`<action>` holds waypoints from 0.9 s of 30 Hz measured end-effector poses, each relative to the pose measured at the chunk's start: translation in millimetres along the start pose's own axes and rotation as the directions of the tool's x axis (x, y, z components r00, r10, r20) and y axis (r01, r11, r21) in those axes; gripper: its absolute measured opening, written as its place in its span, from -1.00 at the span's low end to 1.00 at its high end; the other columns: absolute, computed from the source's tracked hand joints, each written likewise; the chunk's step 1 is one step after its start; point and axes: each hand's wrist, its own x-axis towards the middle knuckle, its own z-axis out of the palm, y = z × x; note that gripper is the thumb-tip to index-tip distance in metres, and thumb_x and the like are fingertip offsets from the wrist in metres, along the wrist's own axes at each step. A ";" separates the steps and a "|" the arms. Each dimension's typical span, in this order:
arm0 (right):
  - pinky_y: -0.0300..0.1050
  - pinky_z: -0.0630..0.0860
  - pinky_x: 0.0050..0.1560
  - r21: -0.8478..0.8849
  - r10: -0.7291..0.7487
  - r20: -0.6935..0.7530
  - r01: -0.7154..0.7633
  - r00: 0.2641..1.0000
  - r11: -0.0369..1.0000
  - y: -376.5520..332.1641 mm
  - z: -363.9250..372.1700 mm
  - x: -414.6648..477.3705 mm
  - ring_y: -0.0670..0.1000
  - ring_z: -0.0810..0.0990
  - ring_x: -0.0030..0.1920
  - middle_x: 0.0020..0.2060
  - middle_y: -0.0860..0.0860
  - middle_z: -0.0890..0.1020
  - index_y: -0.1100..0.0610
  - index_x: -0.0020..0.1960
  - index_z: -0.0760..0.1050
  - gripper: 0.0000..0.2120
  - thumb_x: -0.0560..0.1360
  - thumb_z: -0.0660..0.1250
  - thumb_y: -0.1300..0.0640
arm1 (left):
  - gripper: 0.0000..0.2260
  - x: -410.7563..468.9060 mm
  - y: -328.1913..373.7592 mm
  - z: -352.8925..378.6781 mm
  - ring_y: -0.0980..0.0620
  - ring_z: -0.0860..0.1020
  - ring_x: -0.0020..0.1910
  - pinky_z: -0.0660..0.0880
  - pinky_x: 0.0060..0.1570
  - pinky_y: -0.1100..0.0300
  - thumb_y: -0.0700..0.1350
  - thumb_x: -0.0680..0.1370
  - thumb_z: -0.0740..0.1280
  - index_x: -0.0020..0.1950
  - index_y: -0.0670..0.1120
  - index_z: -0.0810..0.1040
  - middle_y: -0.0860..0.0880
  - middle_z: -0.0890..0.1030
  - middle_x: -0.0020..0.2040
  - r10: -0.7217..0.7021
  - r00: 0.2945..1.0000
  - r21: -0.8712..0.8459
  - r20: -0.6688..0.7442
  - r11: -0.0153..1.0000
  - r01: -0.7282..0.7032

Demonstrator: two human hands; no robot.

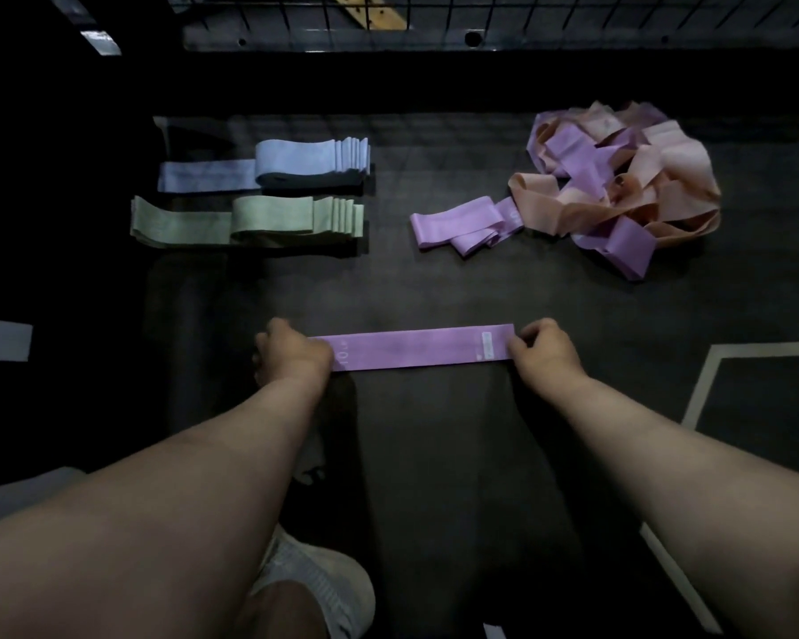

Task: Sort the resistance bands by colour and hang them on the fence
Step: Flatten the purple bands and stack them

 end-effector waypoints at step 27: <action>0.10 0.16 0.47 -0.073 0.137 -0.266 -0.161 0.954 0.984 -10.2 -50.1 43.9 0.27 0.16 0.48 0.53 0.16 0.02 -0.06 0.46 0.33 -0.51 0.55 0.30 0.08 | -0.60 -6.7 14.2 3.6 -0.30 0.45 0.26 0.38 0.29 -0.07 0.00 0.46 0.45 0.25 -0.12 0.56 -0.27 0.45 0.28 0.135 0.987 0.082 -0.087 0.988 -0.128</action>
